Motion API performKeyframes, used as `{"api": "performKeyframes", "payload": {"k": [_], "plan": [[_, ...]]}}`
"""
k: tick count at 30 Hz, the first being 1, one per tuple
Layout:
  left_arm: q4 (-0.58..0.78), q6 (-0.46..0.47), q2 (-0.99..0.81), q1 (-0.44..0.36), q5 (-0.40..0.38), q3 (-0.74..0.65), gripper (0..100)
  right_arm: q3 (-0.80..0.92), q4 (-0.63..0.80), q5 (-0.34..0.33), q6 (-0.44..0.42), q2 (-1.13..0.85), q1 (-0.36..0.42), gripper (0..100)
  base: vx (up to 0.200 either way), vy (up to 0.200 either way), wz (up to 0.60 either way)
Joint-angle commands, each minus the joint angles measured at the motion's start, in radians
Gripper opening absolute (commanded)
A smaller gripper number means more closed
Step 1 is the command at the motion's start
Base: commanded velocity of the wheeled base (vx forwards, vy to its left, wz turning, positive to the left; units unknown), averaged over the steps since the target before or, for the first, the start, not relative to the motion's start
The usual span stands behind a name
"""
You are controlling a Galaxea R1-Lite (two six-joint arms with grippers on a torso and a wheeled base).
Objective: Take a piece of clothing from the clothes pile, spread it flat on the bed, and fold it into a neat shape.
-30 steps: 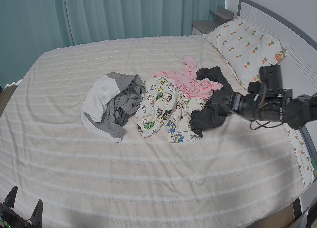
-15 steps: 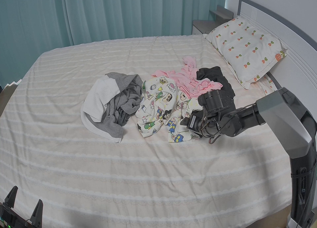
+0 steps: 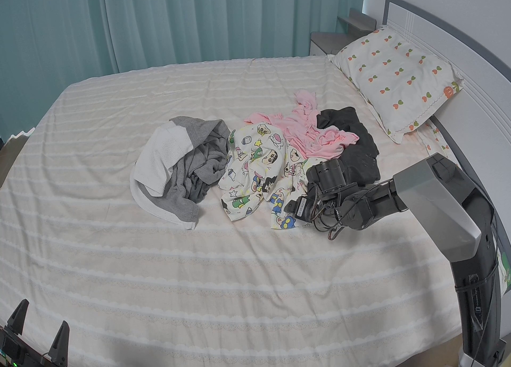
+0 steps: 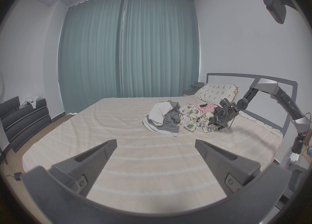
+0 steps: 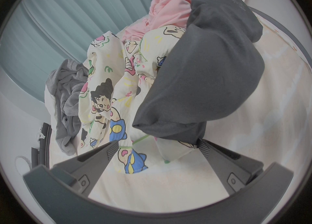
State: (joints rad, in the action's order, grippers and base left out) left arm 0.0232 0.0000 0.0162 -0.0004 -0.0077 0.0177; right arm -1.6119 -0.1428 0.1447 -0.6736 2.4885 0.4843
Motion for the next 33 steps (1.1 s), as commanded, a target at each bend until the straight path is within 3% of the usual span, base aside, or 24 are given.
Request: {"api": "performKeyframes", "payload": {"k": [1,4,17,26,27,33], "plan": [[0.0,0.0,-0.013,0.0,0.0,-0.01,100,-0.06,0.002,0.042,0.005,0.046,0.008,100,0.0,0.0,0.0],[-0.002,0.0,-0.013,0.0,0.0,-0.01,100,-0.112,0.014,0.079,0.008,0.072,0.008,100,0.0,0.0,0.0],[0.0,0.0,-0.013,0.0,0.0,-0.01,100,-0.229,0.132,0.127,0.008,0.096,0.073,100,0.0,0.0,0.0],[0.0,0.0,-0.013,0.0,0.0,-0.01,100,-0.339,0.221,0.154,0.003,0.147,0.07,100,0.0,0.0,0.0],[0.0,0.0,-0.013,0.0,0.0,-0.01,100,-0.339,0.221,0.156,0.003,0.148,0.07,0,0.0,0.0,0.0],[0.0,0.0,-0.013,0.0,0.0,-0.01,100,-0.332,0.224,0.161,0.002,0.142,0.074,0,0.0,0.0,0.0]]}}
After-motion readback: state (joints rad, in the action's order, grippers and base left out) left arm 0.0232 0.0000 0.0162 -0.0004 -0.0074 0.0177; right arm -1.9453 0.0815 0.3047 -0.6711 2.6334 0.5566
